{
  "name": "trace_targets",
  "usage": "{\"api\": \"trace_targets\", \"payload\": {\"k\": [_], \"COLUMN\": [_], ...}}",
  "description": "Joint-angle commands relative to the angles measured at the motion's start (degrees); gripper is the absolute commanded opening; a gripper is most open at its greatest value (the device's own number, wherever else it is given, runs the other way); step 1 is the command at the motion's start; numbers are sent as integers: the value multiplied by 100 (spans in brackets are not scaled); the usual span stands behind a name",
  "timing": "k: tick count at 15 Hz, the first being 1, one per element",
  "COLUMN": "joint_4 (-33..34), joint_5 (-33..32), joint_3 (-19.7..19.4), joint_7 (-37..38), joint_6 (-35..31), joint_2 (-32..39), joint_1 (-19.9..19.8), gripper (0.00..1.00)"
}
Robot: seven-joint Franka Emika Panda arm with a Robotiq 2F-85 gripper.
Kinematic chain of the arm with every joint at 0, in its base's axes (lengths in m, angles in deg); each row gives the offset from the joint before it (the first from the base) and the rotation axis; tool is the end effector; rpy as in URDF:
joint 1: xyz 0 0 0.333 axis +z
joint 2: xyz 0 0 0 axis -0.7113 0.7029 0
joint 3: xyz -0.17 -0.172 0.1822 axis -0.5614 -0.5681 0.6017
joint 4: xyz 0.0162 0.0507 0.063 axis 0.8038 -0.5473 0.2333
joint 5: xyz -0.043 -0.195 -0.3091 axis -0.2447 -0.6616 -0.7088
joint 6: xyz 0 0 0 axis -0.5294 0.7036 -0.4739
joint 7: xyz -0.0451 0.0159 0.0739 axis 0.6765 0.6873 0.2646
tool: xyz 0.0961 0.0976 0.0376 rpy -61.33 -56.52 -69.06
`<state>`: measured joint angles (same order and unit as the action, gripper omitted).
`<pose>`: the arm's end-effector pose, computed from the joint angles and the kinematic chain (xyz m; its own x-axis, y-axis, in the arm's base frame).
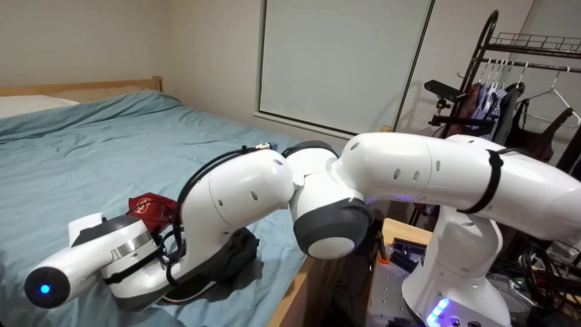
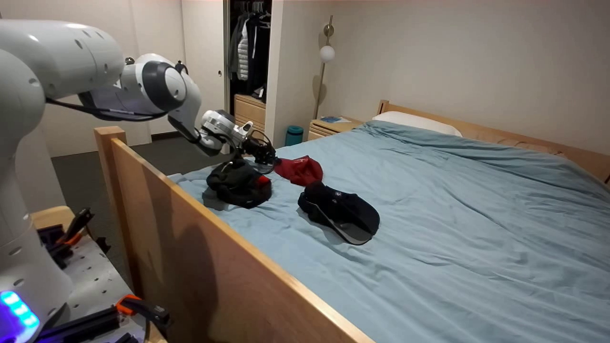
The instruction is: Turn the red cap
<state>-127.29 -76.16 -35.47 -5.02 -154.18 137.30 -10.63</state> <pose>0.7070 0.2591 0.0489 0.8299 0.3652 0.4219 -0.1389 -0.5971 0.7900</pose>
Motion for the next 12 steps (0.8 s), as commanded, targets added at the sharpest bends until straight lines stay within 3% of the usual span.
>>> {"api": "trace_targets", "payload": {"k": [1,8,9,12], "joint_4": [115,167,67,-162], "joint_5": [-283,-1078,-997,-1046], "joint_3": [191,409,243,247], "joint_7": [111,-560,-652,-967], "joint_6": [-6,-1833,-2119,-2740], "joint_2": [-3,-47,-48,-96], "joint_1": [-126,-475,-440,-531], "gripper": [5,6,5,6]}}
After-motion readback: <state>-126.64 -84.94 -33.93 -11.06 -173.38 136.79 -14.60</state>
